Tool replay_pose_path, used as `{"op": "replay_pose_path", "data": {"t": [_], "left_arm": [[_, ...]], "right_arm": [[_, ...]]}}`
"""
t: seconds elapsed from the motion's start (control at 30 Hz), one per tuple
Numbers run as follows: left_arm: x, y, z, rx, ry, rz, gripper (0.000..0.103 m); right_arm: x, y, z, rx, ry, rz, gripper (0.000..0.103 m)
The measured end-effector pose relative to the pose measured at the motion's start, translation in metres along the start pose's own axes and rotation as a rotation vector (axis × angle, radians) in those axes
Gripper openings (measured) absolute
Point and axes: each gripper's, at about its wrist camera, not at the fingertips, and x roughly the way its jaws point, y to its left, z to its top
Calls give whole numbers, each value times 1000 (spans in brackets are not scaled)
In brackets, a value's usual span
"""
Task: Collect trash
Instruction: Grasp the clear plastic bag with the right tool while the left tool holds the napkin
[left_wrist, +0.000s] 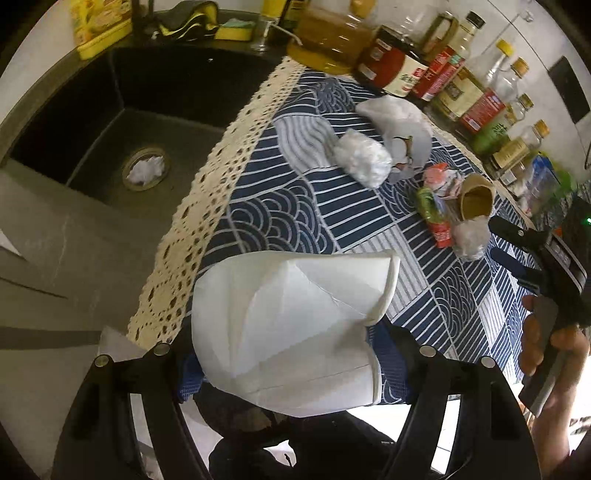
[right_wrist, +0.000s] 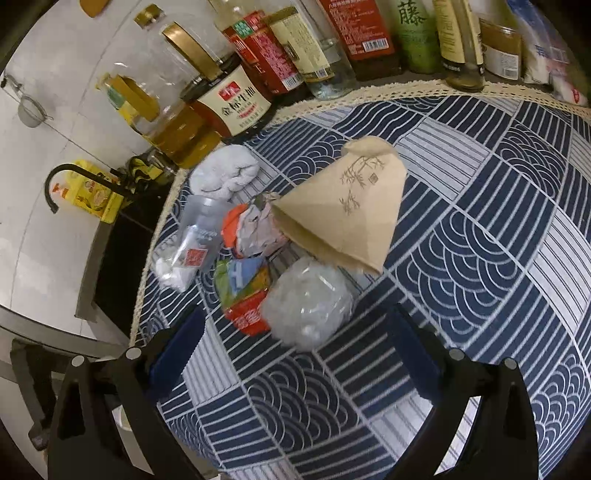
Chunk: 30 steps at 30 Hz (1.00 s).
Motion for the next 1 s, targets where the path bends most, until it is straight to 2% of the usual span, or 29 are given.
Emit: {"op": "replay_pose_path", "data": {"t": [0.2,0.27,0.37,0.6,1.0], "left_arm": [[-3,6,0,-30,-12,1,75],[-3,7,0,-37,-13,4,75],[-5,9,0,-49,-16,5,75],[-3,11,-3,-54,-13,-7,75],[-16,4,-7,0,-37,-50,75]], "right_arm": [[18,6,7,-31,41,-36,76],[23,5,7,-34,56,-50,64],[24,5,8,-36,35,-73,60],[18,7,4,-31,26,-63,57],[-19,16,-19,-15,-26,-64,57]]}}
